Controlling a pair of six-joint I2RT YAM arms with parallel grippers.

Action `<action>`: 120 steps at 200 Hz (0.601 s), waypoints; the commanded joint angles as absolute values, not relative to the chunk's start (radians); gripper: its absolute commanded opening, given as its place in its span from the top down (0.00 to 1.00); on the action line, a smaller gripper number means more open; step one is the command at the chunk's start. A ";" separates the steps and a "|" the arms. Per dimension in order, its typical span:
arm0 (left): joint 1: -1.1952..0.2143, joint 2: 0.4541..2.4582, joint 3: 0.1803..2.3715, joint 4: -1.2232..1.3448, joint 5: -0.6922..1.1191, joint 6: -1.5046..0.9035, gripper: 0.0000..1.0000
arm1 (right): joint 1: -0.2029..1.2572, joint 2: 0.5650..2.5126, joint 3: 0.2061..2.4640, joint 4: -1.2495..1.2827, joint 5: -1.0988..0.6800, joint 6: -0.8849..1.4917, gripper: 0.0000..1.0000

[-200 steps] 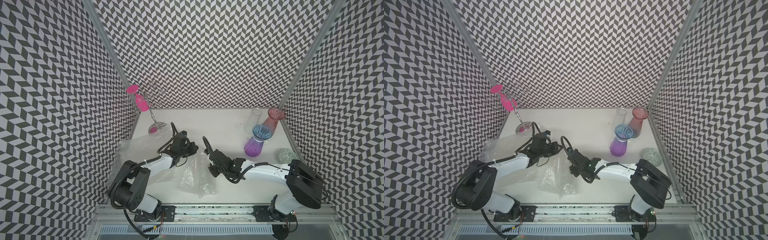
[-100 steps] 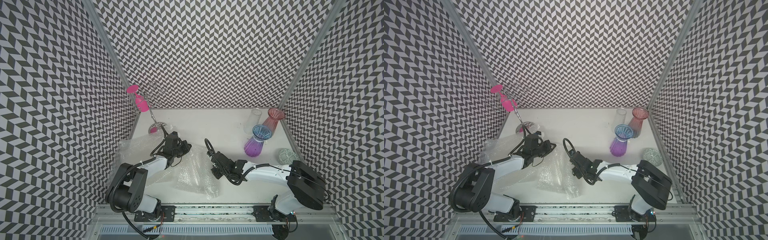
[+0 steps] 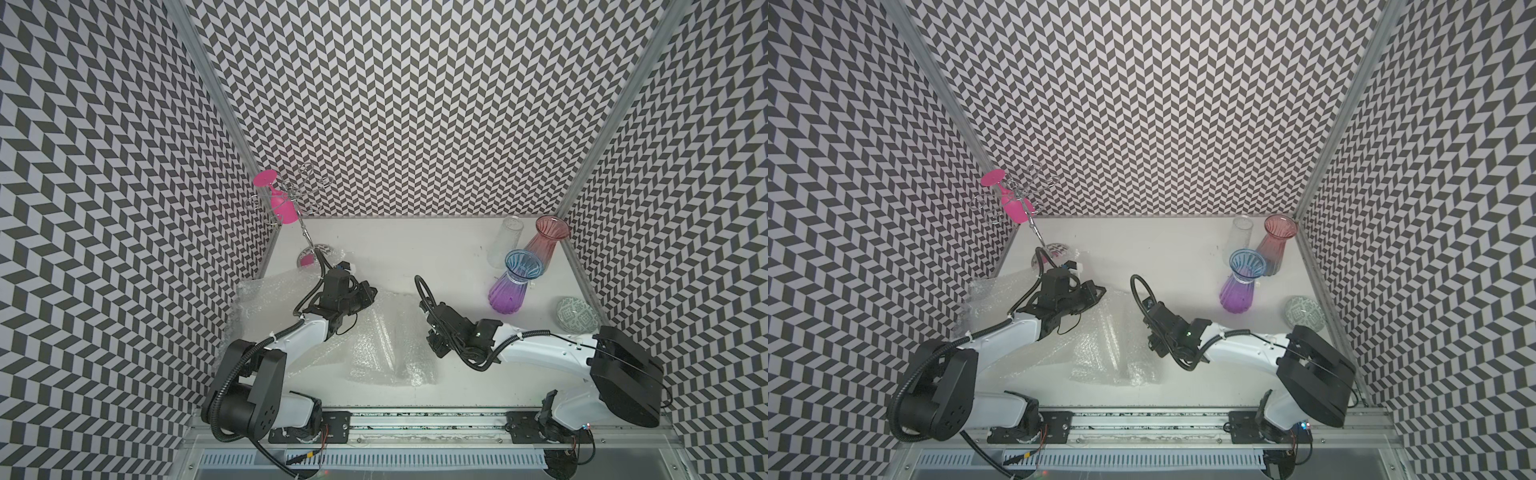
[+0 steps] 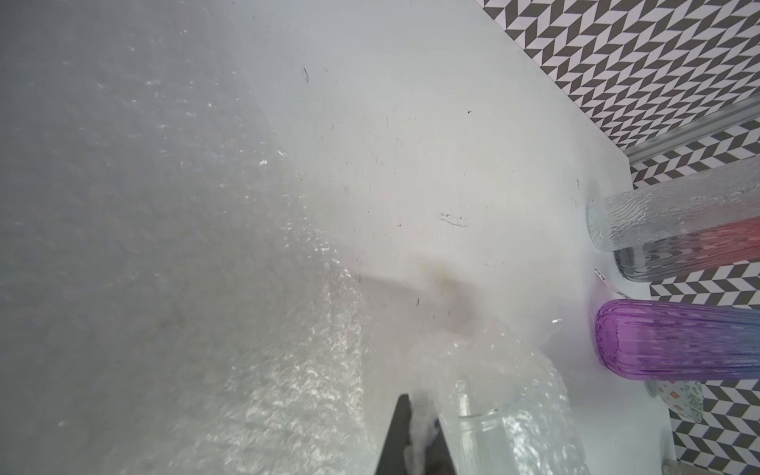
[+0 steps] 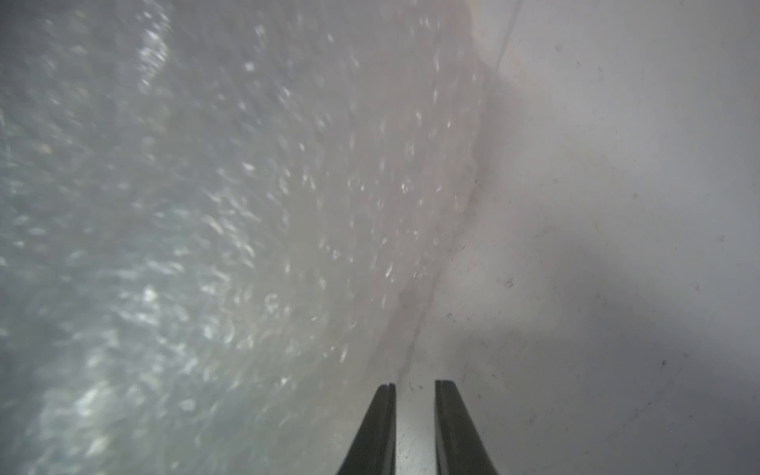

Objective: Unwrap the vase from the bubble wrap
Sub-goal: Unwrap the bubble wrap at the center of the board.

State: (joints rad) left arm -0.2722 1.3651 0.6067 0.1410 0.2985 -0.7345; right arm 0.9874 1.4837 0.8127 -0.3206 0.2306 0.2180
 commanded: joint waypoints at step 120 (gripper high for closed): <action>-0.300 1.254 0.651 -0.084 0.249 -0.541 1.00 | 1.038 1.560 1.139 -0.448 0.198 0.250 0.15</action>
State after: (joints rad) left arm -0.2832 1.2995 0.6308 -0.0158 0.2783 -0.5861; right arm 1.0225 1.4879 1.1191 -0.4500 0.2432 0.2287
